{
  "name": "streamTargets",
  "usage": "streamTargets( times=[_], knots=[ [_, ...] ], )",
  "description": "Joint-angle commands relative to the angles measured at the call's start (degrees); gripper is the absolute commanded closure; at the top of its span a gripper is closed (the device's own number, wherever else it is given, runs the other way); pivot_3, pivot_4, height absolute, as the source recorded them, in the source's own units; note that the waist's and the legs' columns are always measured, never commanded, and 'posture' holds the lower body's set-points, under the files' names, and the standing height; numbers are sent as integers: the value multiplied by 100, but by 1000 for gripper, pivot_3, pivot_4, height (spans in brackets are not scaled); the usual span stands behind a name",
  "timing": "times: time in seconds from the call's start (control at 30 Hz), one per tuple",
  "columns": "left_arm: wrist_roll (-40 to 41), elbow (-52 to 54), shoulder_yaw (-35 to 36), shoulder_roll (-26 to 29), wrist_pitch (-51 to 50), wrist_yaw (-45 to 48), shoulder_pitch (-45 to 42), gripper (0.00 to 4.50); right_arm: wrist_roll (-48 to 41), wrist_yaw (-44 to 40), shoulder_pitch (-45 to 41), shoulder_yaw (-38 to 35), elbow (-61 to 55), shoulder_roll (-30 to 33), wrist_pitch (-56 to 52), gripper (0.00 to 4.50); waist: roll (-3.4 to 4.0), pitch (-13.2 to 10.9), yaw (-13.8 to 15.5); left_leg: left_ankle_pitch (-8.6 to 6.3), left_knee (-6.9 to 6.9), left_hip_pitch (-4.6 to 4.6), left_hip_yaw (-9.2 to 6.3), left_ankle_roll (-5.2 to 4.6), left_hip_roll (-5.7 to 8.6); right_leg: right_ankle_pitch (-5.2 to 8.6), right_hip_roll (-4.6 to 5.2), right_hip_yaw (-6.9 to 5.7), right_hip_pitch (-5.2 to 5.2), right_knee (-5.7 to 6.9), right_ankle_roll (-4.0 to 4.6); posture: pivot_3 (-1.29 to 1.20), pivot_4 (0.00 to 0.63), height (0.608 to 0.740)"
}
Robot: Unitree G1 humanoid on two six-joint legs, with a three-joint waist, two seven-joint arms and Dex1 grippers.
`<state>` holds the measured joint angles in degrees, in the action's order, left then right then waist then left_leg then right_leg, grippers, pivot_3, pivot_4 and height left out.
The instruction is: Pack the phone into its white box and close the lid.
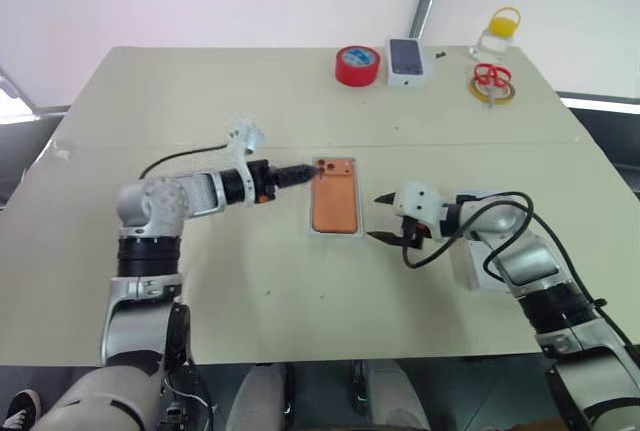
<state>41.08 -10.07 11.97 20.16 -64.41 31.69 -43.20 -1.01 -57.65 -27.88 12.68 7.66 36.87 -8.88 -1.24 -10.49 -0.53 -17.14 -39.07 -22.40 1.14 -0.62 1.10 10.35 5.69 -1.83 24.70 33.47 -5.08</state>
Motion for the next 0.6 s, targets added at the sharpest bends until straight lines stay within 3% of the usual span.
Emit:
streamTargets(
  times=[0.03, 0.1, 0.17, 0.3, 0.6],
  knots=[
    [-545, 205, -235, 104, 1094, 137, 155, 2632, 9, 162, -267, -256, 125, 58, 83, 2342, 1, 1, -4, 1, 0, 0, 1, 1, 0, 0, 0, 0, 0, 0, 0, 0, 150, 740],
    [-998, 17, -483, 148, 1806, 206, 305, 3708, 237, 383, -374, -191, 349, 44, 347, 3415, 2, 1, -3, 1, 1, 2, 2, 3, 0, 0, 0, 0, 0, 1, 1, 0, 150, 740],
    [-1459, -241, -814, 293, 2415, 405, 481, 4500, 491, 606, -489, -80, 585, 4, 641, 4418, 3, 2, -5, 1, 1, 2, 3, 4, 0, 0, 0, 0, 0, 0, 2, 0, 150, 740],
    [-2404, -1014, -1470, 542, 3633, 714, 613, 4500, 667, 767, -643, 55, 897, -175, 913, 4469, 2, 1, -9, 1, 2, 2, 8, 3, 2, 0, -2, 0, 2, 0, 2, 0, 150, 740],
    [-3032, -1586, -2453, -127, 3738, 1363, 350, 4500, 1024, 874, -876, 263, 1202, -373, 1191, 4469, 3, 3, 111, -3, -9, 0, 8, -8, 6, 0, 5, 0, -5, 0, 2, 0, 150, 740]
  ],
)
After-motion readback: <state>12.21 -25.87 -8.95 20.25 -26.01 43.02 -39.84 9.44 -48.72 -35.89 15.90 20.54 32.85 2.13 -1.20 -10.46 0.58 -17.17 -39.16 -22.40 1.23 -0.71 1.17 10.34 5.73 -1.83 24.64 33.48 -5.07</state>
